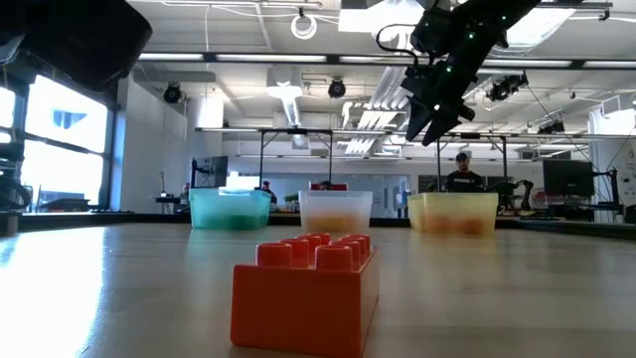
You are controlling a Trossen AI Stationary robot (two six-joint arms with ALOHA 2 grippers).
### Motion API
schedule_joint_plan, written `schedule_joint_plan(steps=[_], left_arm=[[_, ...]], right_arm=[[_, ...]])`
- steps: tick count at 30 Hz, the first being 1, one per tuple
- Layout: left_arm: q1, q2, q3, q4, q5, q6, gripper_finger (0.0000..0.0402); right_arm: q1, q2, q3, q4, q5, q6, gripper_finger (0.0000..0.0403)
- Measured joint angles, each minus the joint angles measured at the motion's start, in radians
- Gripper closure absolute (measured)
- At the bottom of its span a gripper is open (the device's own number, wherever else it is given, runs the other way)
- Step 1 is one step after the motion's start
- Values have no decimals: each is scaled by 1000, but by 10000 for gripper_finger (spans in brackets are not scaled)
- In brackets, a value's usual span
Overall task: Sort & place blocks by color
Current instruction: Put the green game piece into the green bin
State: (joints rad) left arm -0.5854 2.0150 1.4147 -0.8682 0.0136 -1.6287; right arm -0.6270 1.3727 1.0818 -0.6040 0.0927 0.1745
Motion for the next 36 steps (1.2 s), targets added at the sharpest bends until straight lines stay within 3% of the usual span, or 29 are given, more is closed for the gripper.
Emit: schedule_joint_plan(steps=[7, 14, 20, 26, 31, 36], left_arm=[[1, 22, 0, 1, 2, 7, 198], [11, 41, 2, -2, 10, 88, 294], [50, 34, 1, -15, -7, 200, 295], [121, -5, 0, -76, -32, 355, 295], [207, -49, 1, -176, -95, 501, 295], [318, -100, 0, -276, -173, 670, 295]], right_arm=[[1, 0, 0, -1, -28, 0, 153], [1, 0, 0, 1, -47, 0, 153], [1, 0, 0, 1, -105, 0, 153], [11, 0, 0, 1, -230, 3, 153], [52, 1, 0, 3, -302, 0, 153], [108, 1, 0, 10, -310, 8, 153]])
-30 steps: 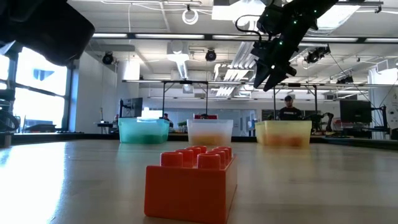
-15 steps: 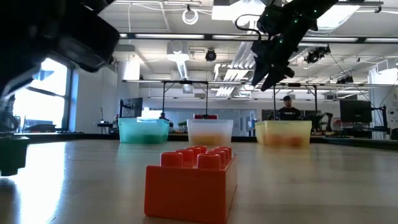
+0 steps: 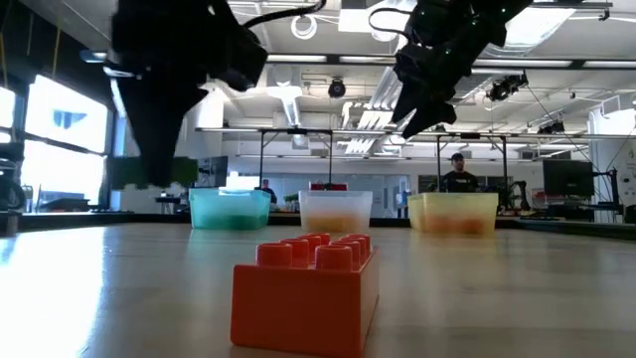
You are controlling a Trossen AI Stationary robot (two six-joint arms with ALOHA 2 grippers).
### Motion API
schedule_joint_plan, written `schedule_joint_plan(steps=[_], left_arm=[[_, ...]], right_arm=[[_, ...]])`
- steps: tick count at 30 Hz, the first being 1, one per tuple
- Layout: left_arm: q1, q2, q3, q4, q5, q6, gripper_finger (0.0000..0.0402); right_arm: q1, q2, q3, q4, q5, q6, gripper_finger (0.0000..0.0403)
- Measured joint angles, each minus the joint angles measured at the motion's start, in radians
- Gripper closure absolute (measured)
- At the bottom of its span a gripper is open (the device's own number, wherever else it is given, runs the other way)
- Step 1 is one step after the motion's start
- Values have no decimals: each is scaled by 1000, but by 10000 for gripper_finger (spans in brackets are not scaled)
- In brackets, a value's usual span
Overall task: Sort & place blocks by color
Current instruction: Put the green game piece into the green bin
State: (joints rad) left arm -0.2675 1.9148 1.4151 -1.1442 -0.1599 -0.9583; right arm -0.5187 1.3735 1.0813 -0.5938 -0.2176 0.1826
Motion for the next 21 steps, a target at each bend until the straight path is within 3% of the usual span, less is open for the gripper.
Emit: schedule_joint_plan(steps=[10, 21], left_arm=[[301, -98, 0, -75, -161, 359, 295], [640, -118, 0, 9, -204, 719, 295]], right_arm=[[119, 0, 0, -1, 4, 81, 153], [250, 0, 0, 0, 87, 220, 153]])
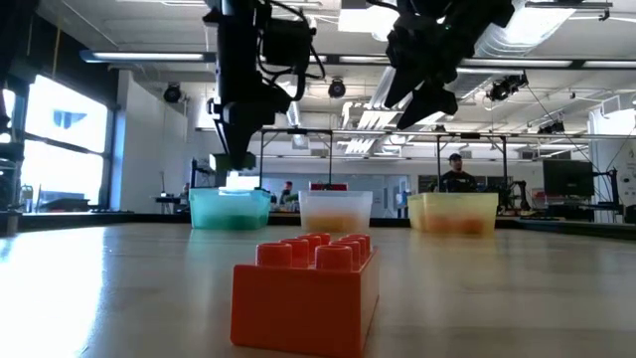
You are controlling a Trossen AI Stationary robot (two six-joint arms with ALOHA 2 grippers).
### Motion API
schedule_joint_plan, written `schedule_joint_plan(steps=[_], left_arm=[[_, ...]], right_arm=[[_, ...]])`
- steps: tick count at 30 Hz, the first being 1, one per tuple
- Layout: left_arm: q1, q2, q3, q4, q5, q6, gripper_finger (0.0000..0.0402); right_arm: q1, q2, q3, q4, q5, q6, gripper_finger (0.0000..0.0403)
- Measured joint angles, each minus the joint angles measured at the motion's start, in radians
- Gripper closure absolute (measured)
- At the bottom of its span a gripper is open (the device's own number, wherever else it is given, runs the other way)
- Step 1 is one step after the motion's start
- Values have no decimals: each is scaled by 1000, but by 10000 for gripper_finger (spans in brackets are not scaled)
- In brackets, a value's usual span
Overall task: Sort & place blocks by color
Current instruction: Put the green game piece into the green bin
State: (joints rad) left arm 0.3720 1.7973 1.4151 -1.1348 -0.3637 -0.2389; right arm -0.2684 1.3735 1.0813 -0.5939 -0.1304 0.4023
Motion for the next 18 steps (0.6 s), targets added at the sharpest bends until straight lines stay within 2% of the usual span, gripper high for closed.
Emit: schedule_joint_plan(steps=[6, 11, 18], left_arm=[[143, 0, 0, 53, 27, 119, 295], [240, 19, 0, 77, 96, 202, 292], [316, 63, 0, 106, 127, 271, 224]], right_arm=[[56, 0, 0, 0, 59, 93, 153], [101, 0, 0, 21, 67, 149, 153], [175, 0, 0, 109, 66, 136, 153]])
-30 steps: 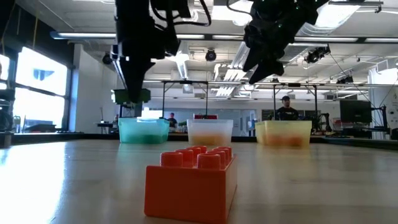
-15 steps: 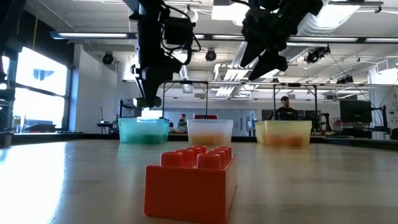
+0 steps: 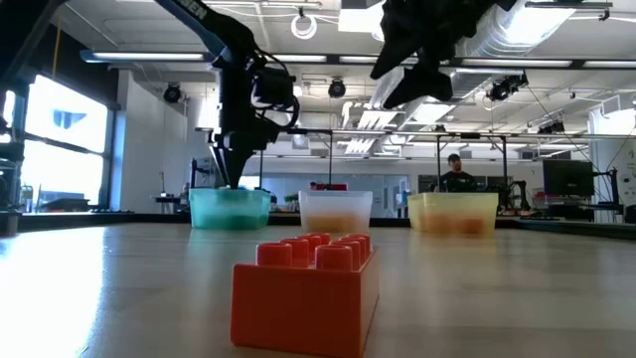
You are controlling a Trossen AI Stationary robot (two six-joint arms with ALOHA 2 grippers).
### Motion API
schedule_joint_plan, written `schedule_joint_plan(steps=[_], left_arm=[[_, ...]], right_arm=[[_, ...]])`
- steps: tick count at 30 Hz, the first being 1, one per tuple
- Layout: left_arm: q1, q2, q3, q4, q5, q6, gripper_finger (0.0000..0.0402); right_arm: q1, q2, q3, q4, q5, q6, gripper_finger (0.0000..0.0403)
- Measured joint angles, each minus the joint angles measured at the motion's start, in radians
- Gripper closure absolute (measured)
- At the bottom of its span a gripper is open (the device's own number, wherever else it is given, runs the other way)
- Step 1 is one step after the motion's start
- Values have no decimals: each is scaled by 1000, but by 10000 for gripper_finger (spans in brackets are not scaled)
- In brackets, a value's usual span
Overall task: Sort & place blocks by color
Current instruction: Put the green game piece into the green bin, then put the orange game piece into the yellow bin
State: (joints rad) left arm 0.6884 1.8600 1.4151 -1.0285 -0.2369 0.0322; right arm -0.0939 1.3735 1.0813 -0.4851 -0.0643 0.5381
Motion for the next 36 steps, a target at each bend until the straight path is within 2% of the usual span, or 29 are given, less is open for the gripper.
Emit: schedule_joint_plan(steps=[4, 10, 16, 25, 36], left_arm=[[10, 1, 0, 16, 2, 8, 209], [7, 1, 0, 4, 3, 32, 209], [-22, -37, 0, -28, 81, -4, 209], [-149, -182, 0, -109, 110, -167, 209], [-353, -363, 0, -202, 135, -517, 211]], right_arm=[[29, 0, 0, 45, 11, 4, 153], [57, 3, 0, 58, 32, -23, 153], [80, 45, 0, 88, -103, -134, 153], [146, 140, 0, 240, -178, -396, 153], [227, 187, 0, 379, -226, -735, 153]])
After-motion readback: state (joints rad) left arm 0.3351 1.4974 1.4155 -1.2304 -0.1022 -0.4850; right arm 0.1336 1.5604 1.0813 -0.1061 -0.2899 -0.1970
